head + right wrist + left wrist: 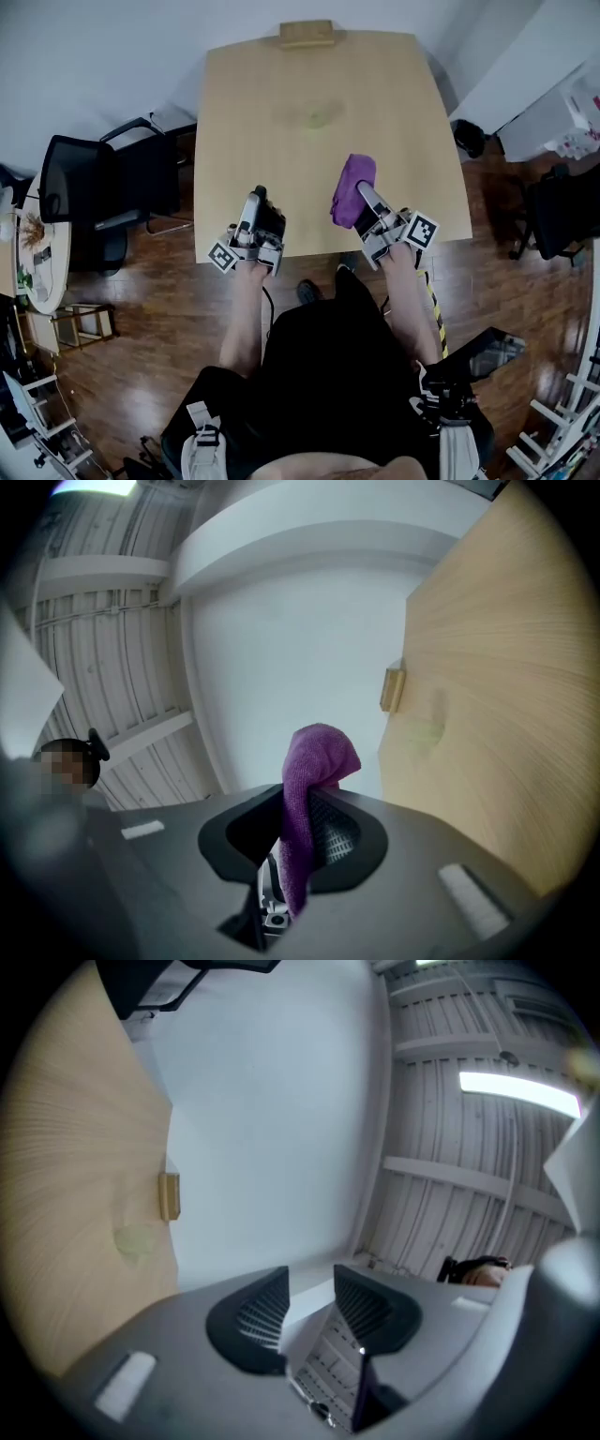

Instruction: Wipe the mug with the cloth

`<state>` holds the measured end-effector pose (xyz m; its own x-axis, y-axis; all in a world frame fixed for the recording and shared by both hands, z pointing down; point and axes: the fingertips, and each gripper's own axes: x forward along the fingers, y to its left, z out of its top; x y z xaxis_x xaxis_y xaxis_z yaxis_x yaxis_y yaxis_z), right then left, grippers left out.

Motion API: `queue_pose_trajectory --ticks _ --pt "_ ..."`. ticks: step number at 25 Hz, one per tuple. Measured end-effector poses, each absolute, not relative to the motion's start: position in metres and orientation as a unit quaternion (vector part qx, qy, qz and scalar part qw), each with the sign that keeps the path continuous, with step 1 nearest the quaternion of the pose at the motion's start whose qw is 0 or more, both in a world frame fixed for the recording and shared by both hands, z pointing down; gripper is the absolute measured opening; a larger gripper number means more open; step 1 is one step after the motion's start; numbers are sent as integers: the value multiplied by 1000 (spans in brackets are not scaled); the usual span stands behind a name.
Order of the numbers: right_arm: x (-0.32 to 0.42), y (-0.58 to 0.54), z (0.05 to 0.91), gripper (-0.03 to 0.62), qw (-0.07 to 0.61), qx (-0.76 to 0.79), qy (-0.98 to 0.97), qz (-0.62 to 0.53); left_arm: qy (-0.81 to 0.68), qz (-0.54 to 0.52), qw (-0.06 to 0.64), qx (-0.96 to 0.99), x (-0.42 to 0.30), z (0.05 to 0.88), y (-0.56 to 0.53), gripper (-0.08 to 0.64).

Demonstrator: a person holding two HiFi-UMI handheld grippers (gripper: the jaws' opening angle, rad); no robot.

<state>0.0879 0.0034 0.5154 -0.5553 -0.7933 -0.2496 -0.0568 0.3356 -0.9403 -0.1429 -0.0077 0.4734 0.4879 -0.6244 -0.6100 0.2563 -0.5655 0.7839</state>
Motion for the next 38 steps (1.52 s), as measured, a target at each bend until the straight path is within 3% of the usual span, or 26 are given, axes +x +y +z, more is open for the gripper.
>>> queue_pose_trajectory --ticks 6,22,32,38 --pt "81 62 510 60 375 -304 723 -494 -103 -494 455 734 -143 467 36 150" --pt "78 70 487 60 372 -265 736 -499 -139 -524 435 719 -161 461 62 150" --pt "157 102 488 60 401 -237 729 -502 -180 -502 428 730 -88 464 106 150" --pt "161 118 485 61 427 -223 717 -503 -187 -494 421 737 -84 461 131 150"
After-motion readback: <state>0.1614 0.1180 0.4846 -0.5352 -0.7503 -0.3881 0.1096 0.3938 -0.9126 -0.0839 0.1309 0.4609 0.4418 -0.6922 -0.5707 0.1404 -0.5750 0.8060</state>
